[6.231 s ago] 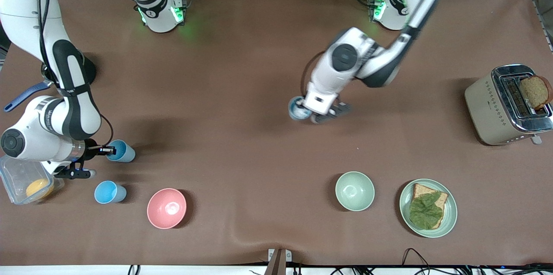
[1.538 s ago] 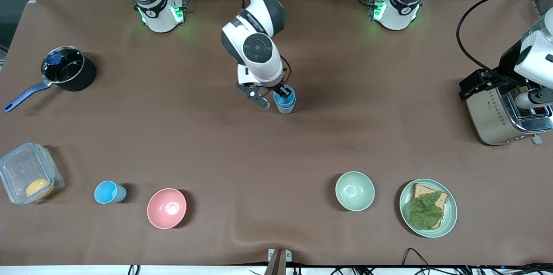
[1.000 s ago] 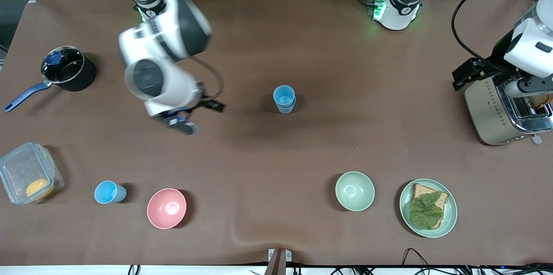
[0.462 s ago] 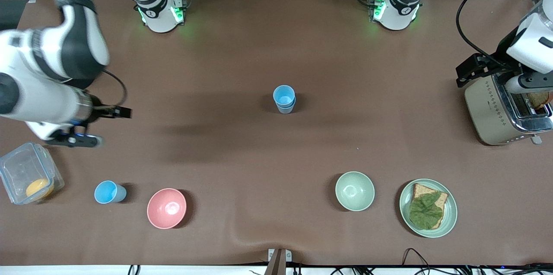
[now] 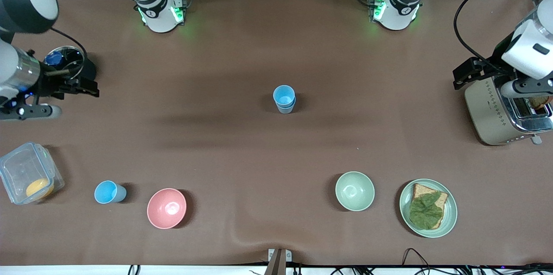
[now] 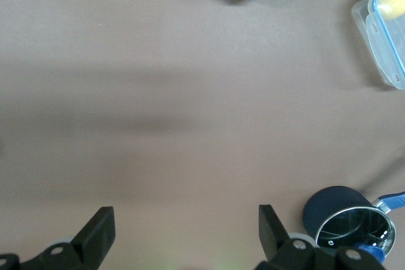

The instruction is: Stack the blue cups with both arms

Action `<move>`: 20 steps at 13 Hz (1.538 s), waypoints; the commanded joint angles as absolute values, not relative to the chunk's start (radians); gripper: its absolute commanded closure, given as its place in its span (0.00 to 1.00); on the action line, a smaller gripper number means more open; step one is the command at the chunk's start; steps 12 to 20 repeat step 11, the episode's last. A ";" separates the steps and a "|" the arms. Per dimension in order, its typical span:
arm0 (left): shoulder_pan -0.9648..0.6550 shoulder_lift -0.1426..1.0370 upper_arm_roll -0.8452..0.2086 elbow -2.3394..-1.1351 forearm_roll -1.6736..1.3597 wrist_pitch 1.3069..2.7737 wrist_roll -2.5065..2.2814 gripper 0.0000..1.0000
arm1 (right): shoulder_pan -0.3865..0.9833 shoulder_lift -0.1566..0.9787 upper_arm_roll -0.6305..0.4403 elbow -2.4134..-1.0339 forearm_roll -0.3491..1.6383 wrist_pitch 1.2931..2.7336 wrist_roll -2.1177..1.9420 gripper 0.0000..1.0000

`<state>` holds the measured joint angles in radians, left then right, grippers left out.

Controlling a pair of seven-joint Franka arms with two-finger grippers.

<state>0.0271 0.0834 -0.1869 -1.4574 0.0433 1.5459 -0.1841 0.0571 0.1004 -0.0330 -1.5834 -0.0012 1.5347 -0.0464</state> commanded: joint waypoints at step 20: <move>0.032 0.084 -0.183 -1.456 0.021 1.536 -0.130 0.00 | -0.031 0.018 0.009 -1.448 -0.011 1.427 -0.086 0.00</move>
